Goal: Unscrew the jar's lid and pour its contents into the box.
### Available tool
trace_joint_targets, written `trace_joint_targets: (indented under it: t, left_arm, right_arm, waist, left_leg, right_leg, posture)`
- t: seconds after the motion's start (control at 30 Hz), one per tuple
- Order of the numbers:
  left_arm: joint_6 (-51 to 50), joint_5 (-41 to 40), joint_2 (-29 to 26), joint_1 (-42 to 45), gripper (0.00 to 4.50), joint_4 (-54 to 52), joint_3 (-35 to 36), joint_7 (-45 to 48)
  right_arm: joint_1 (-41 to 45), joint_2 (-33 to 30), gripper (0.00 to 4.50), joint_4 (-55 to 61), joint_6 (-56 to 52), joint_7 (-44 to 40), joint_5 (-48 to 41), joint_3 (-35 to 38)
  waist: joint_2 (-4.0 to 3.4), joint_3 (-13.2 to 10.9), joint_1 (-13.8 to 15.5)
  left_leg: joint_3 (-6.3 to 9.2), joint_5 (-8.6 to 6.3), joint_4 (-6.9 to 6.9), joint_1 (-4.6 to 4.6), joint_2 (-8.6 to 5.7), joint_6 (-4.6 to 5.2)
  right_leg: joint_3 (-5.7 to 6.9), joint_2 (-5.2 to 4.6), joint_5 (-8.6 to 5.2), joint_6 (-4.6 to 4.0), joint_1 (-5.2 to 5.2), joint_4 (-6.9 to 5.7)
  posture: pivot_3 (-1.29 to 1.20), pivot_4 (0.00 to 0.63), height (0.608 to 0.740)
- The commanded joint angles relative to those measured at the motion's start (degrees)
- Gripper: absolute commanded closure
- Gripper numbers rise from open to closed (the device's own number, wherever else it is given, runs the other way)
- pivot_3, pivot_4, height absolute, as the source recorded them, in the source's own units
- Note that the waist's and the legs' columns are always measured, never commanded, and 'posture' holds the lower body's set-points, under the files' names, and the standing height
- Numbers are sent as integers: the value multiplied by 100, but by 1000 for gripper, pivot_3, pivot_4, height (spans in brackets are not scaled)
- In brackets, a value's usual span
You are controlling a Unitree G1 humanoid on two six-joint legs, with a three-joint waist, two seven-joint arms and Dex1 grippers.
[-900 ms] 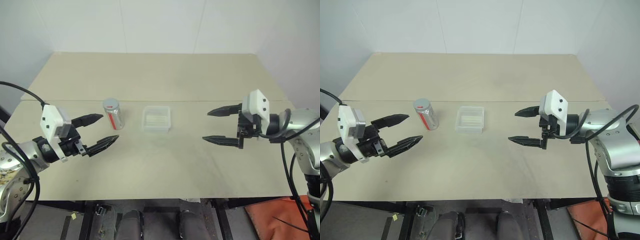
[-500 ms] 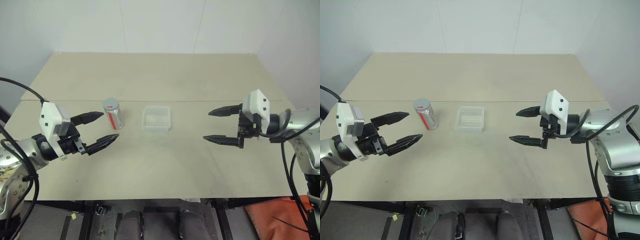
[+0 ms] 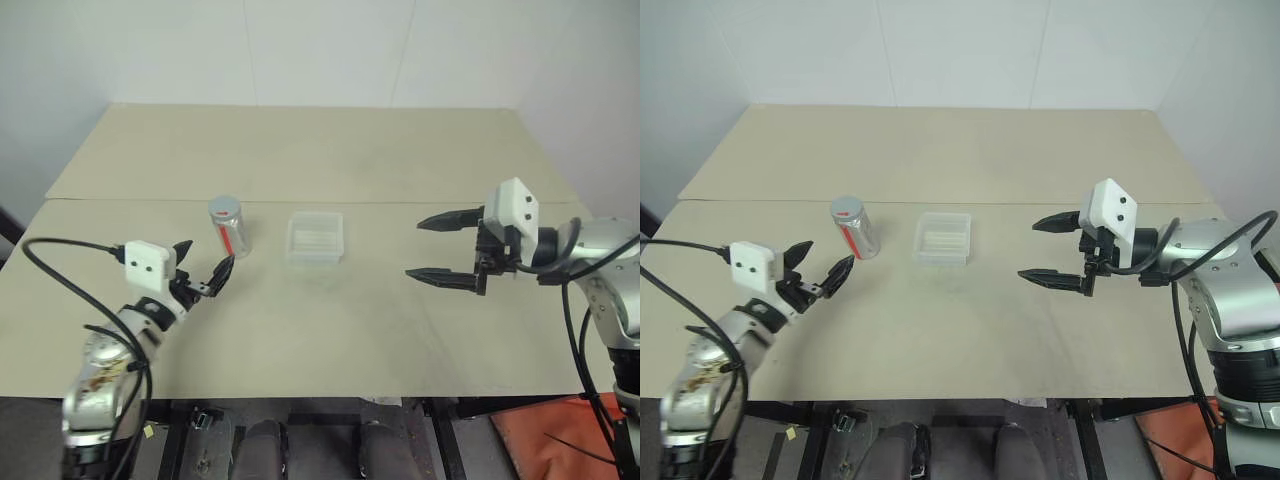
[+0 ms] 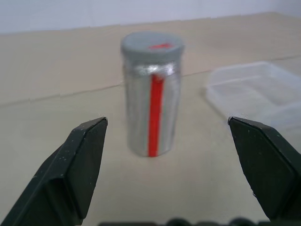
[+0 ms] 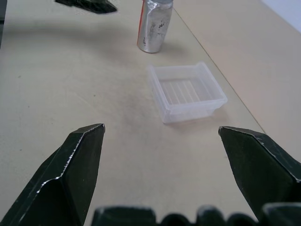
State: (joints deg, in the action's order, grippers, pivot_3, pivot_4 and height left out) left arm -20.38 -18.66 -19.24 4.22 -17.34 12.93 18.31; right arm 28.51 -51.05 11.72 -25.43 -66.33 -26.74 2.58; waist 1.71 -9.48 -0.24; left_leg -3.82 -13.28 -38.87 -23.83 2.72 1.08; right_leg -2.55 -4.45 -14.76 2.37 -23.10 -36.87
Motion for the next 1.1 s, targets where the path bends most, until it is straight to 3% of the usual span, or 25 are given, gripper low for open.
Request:
trace_joint_targets:
  t: [0.03,0.67,0.77,0.97,1.1]
  left_arm:
    - [587,494,430,337,47,358,-218,-610]
    - [1923,1095,694,1796,47,2665,-443,-723]
    - [1973,1151,700,1878,595,2843,-533,-669]
    - [2028,1205,762,1842,2519,2983,-584,-706]
    - [2010,1180,751,1863,2627,3022,-558,-686]
  right_arm:
    - [158,14,0,94,119,9,-29,109]
    - [17,-49,0,536,9,61,-226,319]
    - [12,-62,0,581,5,79,-255,335]
    - [-24,-60,0,728,-23,102,-363,399]
    - [20,-15,0,781,-31,147,-400,344]
  waist:
    - [1,0,30]
    - [1,0,87]
    - [1,0,87]
    - [1,0,85]
    - [1,0,85]
  left_leg:
    - [0,0,-2,-1,0,0]
    - [-2,0,-1,-2,-2,0]
    - [-2,0,-1,-3,-2,0]
    - [-2,0,-1,-3,-1,0]
    - [-2,0,-1,-2,-1,0]
  right_leg:
    - [1,1,0,0,0,0]
    - [4,2,0,0,0,0]
    - [5,2,1,0,0,0]
    - [4,3,1,0,-2,-1]
    - [5,2,1,1,0,-1]
  posture:
    - [0,150,740]
    - [0,150,740]
    - [0,150,740]
    - [0,150,740]
    - [0,150,740]
